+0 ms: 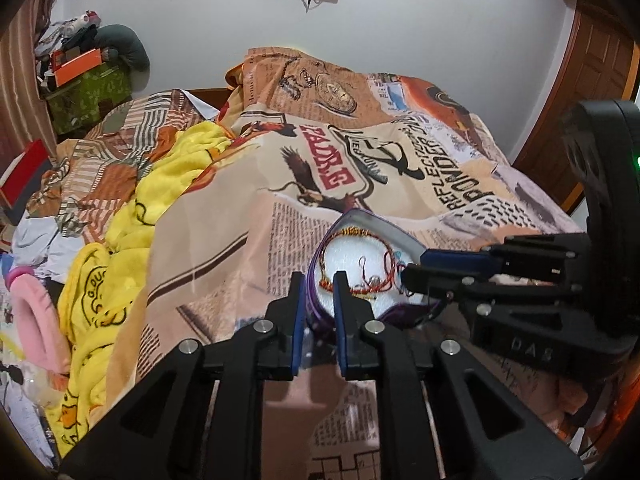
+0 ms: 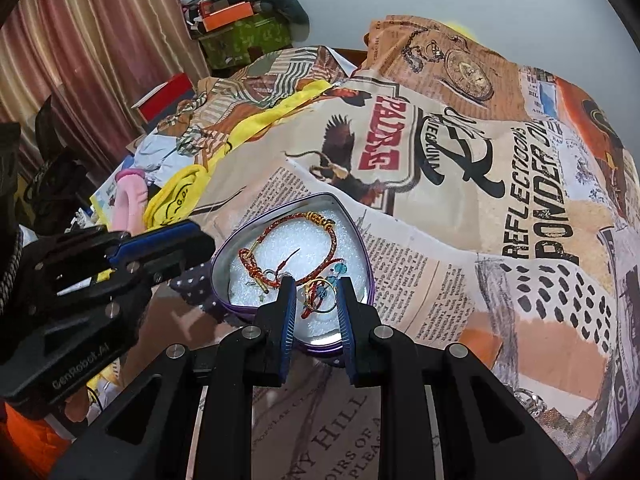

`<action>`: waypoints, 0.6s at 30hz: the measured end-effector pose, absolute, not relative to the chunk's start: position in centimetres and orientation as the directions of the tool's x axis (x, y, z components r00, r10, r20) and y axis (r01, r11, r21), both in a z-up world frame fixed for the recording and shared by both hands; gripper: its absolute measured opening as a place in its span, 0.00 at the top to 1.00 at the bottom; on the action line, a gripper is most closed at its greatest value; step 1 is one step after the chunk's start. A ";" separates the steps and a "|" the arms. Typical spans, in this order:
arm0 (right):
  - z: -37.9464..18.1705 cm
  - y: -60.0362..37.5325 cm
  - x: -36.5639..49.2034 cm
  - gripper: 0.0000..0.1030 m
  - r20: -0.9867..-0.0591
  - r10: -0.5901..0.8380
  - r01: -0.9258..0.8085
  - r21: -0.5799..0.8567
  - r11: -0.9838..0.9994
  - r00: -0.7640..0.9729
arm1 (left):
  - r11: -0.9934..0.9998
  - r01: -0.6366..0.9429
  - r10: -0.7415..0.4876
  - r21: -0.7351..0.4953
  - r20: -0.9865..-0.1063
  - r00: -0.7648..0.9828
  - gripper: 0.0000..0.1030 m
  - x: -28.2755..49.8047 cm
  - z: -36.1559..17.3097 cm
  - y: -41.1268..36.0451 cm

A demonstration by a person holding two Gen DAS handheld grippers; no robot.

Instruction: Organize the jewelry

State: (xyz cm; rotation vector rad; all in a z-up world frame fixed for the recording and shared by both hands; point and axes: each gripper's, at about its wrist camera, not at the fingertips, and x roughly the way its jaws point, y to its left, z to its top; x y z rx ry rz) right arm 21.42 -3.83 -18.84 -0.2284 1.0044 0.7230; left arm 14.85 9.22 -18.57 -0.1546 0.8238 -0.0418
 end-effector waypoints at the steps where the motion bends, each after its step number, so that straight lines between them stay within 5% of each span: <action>1: -18.9 -3.8 21.5 0.82 -0.834 0.443 -0.645 0.145 0.750 0.328 | 0.989 -0.024 -0.093 -0.148 -0.728 0.679 0.84 14.7 -18.5 9.1; 18: -13.7 -8.7 20.2 0.79 -0.762 0.412 -0.574 0.065 0.816 0.500 | 0.992 0.012 -0.096 -0.128 -0.674 0.733 0.67 13.7 -15.0 6.9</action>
